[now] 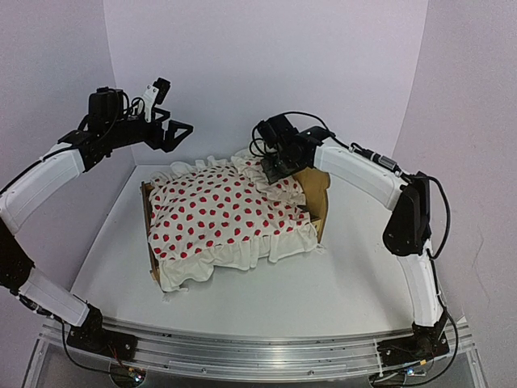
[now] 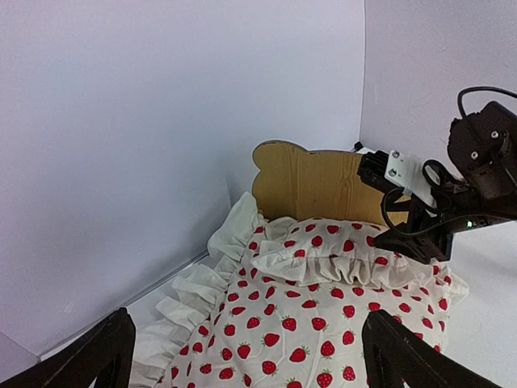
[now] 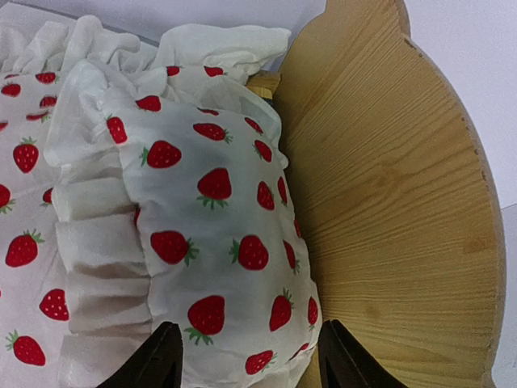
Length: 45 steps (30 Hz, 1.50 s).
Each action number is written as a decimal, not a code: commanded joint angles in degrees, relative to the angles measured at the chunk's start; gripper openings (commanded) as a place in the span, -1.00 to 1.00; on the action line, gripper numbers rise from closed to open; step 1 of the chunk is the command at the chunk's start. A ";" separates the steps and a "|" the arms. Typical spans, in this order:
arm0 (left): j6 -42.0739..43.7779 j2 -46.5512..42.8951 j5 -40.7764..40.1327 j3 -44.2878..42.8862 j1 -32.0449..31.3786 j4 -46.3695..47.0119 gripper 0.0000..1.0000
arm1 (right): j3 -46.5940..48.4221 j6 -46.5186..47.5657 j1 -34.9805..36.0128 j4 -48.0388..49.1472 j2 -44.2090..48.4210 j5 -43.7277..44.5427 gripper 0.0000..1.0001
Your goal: Set up the pet bed
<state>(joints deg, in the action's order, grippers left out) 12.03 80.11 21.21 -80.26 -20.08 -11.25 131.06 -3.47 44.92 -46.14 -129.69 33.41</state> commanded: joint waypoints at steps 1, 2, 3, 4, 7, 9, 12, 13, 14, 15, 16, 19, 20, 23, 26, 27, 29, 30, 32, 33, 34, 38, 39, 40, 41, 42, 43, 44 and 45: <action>0.43 -2.54 -0.43 0.61 -0.05 -0.92 0.99 | 5.02 0.32 -0.10 0.40 2.88 -2.82 0.24; 0.44 -2.67 -0.54 0.88 -0.05 -0.98 0.99 | 5.51 0.70 0.15 0.49 3.80 -4.11 0.28; 0.38 -2.85 -0.83 1.14 -0.05 -1.04 0.99 | 5.81 1.35 0.34 0.68 5.14 -5.63 0.30; 0.21 -3.12 -1.40 1.48 -0.05 -1.12 0.99 | 5.83 2.09 0.51 0.92 6.28 -6.86 0.33; -1.07 -4.39 -4.10 3.50 0.37 -1.16 0.99 | 4.47 2.99 0.08 1.28 11.45 -10.55 0.43; -2.86 -5.91 -5.89 5.66 1.74 -0.80 0.99 | 1.70 1.72 -2.16 1.32 16.75 -11.92 0.45; -6.78 -8.85 -7.79 9.89 5.68 -0.03 0.99 | -7.21 -1.98 -9.73 1.89 24.27 -13.22 0.45; -8.22 -10.03 -8.44 11.48 7.27 0.26 0.99 | -10.65 -2.30 -12.27 2.31 27.22 -12.62 0.46; -9.81 -11.24 -9.34 13.45 9.22 0.59 0.99 | -13.96 -2.85 -14.87 2.52 30.00 -12.41 0.47; -11.19 -12.34 -10.14 15.68 10.96 0.92 0.99 | -18.07 -3.76 -18.39 2.71 32.32 -13.26 0.47; -12.53 -13.36 -10.97 17.97 12.65 1.22 0.99 | -22.43 -4.87 -22.05 2.98 34.43 -14.71 0.48; -17.02 -16.97 -13.72 25.13 18.13 2.43 0.99 | -36.77 -8.85 -32.46 5.78 41.47 -20.33 0.49; -18.29 -18.19 -14.12 27.90 19.70 3.19 0.99 | -42.69 -9.73 -35.26 7.42 43.98 -21.28 0.49; -19.34 -21.45 -13.63 36.92 23.99 6.81 0.99 | -58.44 -10.59 -42.32 13.44 51.23 -22.68 0.50; -17.32 -24.63 -11.62 46.23 26.85 12.21 0.99 | -73.28 -7.87 -46.85 20.55 58.36 -21.40 0.51; -16.35 -25.65 -11.07 49.28 27.35 14.43 0.99 | -78.24 -7.59 -48.42 22.85 60.69 -21.31 0.51; -15.05 -26.93 -10.45 54.05 28.31 17.83 0.99 | -87.63 -7.08 -50.18 28.41 65.12 -21.96 0.52; -14.64 -27.29 -9.94 56.07 28.79 19.53 0.99 | -92.25 -6.65 -50.56 31.75 67.56 -22.34 0.53; -13.40 -28.27 -7.84 60.10 29.66 23.18 0.99 | -101.05 -6.14 -50.63 38.66 72.07 -22.52 0.54; -13.36 -28.92 -6.27 61.30 30.00 24.31 0.99 | -104.66 -6.11 -50.68 41.36 73.96 -22.90 0.55; -12.98 -29.64 -4.36 63.00 30.20 25.74 0.99 | -107.00 -6.05 -50.66 43.63 75.56 -23.90 0.56; -9.82 -31.62 0.24 69.34 30.36 29.95 0.99 | -116.00 -7.84 -50.66 49.95 80.39 -25.20 0.58; -9.92 -31.88 -0.55 70.09 30.34 29.73 0.99 | -117.56 -8.49 -50.66 50.99 81.27 -24.94 0.59; -10.33 -32.02 -1.78 70.69 30.33 29.29 0.99 | -118.87 -8.98 -50.64 51.90 81.94 -24.74 0.60; -11.01 -32.36 -3.26 70.80 30.31 28.50 0.99 | -119.92 -9.31 -50.65 52.64 82.36 -24.56 0.60; -11.34 -32.67 -5.09 70.52 30.31 27.44 0.99 | -120.70 -9.49 -50.64 53.27 82.63 -24.36 0.61; -11.50 -32.91 -6.43 70.43 30.31 26.78 1.00 | -121.67 -9.63 -50.63 54.09 82.88 -24.17 0.61; -12.47 -33.02 -7.25 70.47 30.31 26.64 0.99 | -122.64 -9.72 -50.63 54.97 83.02 -23.80 0.61; -13.15 -33.04 -7.66 70.43 30.30 26.62 0.99 | -123.63 -9.83 -50.67 56.09 83.10 -23.49 0.61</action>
<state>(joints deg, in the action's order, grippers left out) 0.07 48.36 16.73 -9.58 9.98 12.99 10.12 -11.80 -5.72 1.02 -47.58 9.76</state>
